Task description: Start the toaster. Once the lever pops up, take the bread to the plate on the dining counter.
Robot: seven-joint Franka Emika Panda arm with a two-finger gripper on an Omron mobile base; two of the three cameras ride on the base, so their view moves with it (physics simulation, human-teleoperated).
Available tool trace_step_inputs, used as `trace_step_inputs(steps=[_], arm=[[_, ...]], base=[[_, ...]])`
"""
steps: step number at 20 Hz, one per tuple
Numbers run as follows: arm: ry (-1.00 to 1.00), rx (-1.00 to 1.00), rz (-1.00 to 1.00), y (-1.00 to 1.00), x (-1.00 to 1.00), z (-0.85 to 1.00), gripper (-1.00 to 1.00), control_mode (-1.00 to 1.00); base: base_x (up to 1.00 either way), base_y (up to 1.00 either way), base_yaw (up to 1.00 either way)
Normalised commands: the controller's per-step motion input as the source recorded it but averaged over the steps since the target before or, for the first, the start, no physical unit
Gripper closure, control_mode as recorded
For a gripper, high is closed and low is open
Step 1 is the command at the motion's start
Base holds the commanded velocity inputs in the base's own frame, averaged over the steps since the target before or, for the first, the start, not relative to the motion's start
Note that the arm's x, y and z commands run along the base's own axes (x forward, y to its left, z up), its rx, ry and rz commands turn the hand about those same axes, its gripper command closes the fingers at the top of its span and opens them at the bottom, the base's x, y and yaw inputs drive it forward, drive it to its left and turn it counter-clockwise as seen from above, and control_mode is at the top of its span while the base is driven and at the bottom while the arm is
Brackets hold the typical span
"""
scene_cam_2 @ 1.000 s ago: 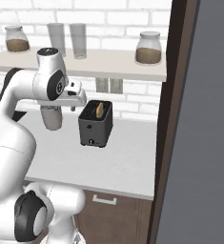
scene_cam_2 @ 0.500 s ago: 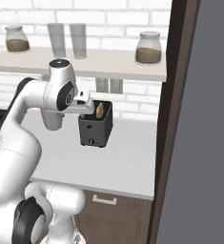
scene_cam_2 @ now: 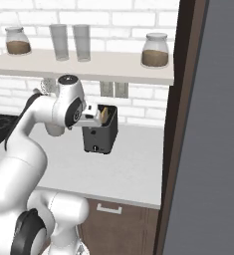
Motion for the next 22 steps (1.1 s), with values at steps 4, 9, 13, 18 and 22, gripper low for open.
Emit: trace_step_inputs(steps=[4, 9, 13, 18, 22], arm=[[0.00, 0.00, 0.00, -0.01, 0.22, -0.02, -1.00, -1.00], [0.00, 0.03, -0.01, -0.18, 0.28, -0.03, -1.00, -1.00], [0.00, 0.05, -0.02, -0.27, 0.41, -0.15, -1.00, -1.00], [-0.02, 0.03, -0.02, -0.12, 0.21, -0.54, -1.00, -1.00], [-0.02, 0.00, 0.00, 0.01, 0.13, -0.53, -1.00, -1.00]], base=[[0.00, 0.00, 0.00], [0.00, 0.00, 0.00], [0.00, 0.00, 0.00], [0.00, 0.00, 0.00], [0.00, 0.00, 0.00]])
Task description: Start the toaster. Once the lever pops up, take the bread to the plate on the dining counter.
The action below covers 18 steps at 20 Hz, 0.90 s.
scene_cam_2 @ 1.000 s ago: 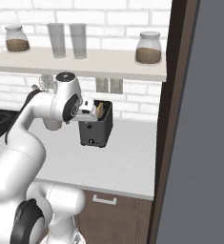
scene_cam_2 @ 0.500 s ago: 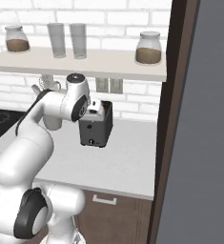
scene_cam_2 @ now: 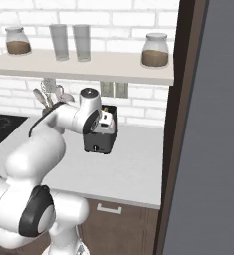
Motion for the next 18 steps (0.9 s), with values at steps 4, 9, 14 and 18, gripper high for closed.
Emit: trace_step_inputs(steps=[4, 9, 14, 18], arm=[[0.00, 0.00, 0.00, 0.00, 0.34, -0.33, -1.00, -1.00], [0.00, 0.00, 0.00, 0.00, 0.37, -0.07, -1.00, -1.00], [0.00, 0.00, 0.00, 0.00, 0.35, 0.00, -1.00, -1.00], [0.00, 0.01, 0.00, -0.01, 0.35, 0.00, -1.00, -1.00]], base=[[0.00, 0.00, 0.00], [0.00, 0.00, 0.00], [0.00, 0.00, 0.00], [0.00, 0.00, 0.00]])
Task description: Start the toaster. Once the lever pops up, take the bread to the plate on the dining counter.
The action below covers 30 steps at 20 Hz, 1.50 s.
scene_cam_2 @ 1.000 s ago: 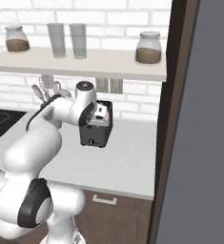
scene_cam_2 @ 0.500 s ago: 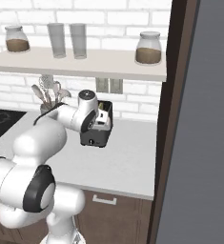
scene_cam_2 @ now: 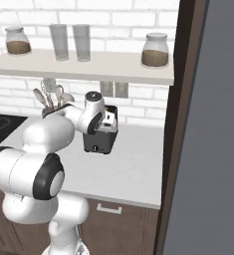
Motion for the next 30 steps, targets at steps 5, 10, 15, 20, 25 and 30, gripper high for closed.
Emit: trace_step_inputs(steps=[5, 10, 15, 20, 25, 30], arm=[[0.00, 0.00, 0.00, 0.00, 0.20, -0.06, -1.00, -1.00], [0.00, 0.00, 0.00, 0.00, 0.09, -0.07, -1.00, -1.00], [0.00, 0.00, 0.00, 0.00, 0.03, -0.10, -1.00, -1.00], [0.00, 0.00, 0.00, 0.00, 0.00, -0.17, -1.00, -1.00], [0.00, 0.00, 0.00, 0.00, 0.00, -0.19, -1.00, -1.00], [0.00, 0.00, 0.00, 0.00, 0.00, -0.18, -1.00, -1.00]], base=[[0.00, 0.00, 0.00], [0.00, 0.00, 0.00], [0.00, 0.00, 0.00], [0.00, 0.00, 0.00], [0.00, 0.00, 0.00], [0.00, 0.00, 0.00]])
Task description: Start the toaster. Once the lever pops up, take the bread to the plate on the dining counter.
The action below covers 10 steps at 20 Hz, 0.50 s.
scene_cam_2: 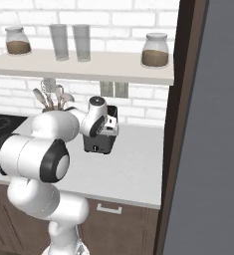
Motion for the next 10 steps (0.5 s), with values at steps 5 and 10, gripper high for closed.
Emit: trace_step_inputs(steps=[5, 10], arm=[[0.00, 0.00, 0.00, 0.00, 0.00, -0.15, -1.00, -1.00], [0.00, 0.00, 0.00, 0.00, 0.00, -0.16, -1.00, -1.00]], base=[[0.00, 0.00, 0.00], [0.00, 0.00, 0.00]])
